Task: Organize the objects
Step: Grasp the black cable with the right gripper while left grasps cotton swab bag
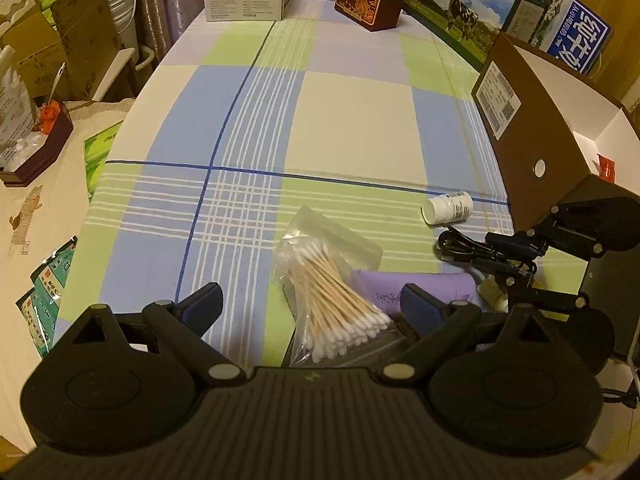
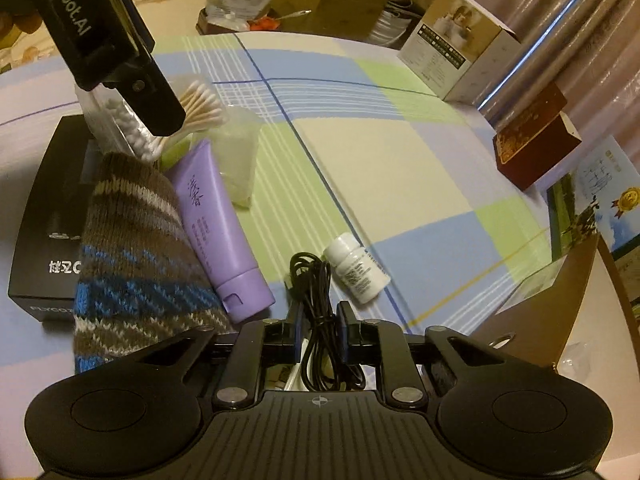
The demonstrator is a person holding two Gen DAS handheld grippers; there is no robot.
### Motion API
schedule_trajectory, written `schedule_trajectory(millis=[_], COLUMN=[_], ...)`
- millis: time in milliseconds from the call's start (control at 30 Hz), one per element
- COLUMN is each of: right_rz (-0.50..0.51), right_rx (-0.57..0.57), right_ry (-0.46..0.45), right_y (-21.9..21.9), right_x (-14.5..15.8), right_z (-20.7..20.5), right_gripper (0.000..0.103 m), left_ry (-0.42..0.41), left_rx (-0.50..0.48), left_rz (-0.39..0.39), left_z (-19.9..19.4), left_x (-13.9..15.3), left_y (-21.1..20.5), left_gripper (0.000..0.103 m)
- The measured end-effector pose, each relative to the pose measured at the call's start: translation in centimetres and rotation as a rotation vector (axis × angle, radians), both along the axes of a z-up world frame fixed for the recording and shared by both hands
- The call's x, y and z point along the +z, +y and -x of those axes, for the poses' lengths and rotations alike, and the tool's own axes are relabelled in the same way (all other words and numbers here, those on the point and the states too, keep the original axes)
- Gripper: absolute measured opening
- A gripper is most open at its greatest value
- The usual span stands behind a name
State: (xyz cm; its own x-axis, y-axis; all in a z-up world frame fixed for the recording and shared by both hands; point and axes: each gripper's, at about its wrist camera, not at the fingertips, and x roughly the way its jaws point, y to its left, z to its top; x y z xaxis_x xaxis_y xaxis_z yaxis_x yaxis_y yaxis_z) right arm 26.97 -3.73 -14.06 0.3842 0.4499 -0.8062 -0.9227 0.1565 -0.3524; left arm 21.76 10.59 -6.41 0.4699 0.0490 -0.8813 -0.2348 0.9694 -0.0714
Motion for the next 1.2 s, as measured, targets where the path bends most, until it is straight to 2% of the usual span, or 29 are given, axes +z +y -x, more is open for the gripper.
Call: schedule_trajectory(millis=[100,300,500,533,600,667,867,1200], right_rz=[-0.060,-0.261,-0.445,-0.470,-0.507,-0.533,-0.602,-0.717], right_rx=[-0.094,-0.356,-0.594,-0.625,-0.672,-0.706,-0.784,-0.825], right_ry=[0.067,0.297,0.479,0.500,0.518,0.528,0.577,0.634], right_y=[-0.3,-2.8,-6.7,-7.3,-8.4,-9.4,-12.7,-15.7], right_x=[0.5,2.4,3.6,3.9,4.3,4.7,5.8,7.9], right_z=[-1.1,-4.4,-5.9,-5.9,-6.0,-6.0,-5.9,-5.2], right_gripper=[0.013,0.011,0.011,0.011,0.011,0.011,0.011,0.011], left_ry=[0.002,0.009,0.027,0.032,0.037,0.047,0.031,-0.061], left_rx=[-0.003,0.007,0.021,0.023,0.025,0.026,0.050,0.053], left_rz=[-0.001,0.002,0.020,0.021,0.026,0.040,0.062,0.043], left_z=[-0.2,-0.7,-1.7,-1.9,-2.2,-2.3,-1.7,0.5], left_x=[-0.1,-0.5,-1.4,-1.6,-2.0,-2.3,-2.0,1.8], left_y=[-0.1,0.1,0.3,0.3,0.3,0.5,1.0,0.9], left_gripper=[0.093,0.090,0.074,0.068,0.062,0.044,0.024,0.022])
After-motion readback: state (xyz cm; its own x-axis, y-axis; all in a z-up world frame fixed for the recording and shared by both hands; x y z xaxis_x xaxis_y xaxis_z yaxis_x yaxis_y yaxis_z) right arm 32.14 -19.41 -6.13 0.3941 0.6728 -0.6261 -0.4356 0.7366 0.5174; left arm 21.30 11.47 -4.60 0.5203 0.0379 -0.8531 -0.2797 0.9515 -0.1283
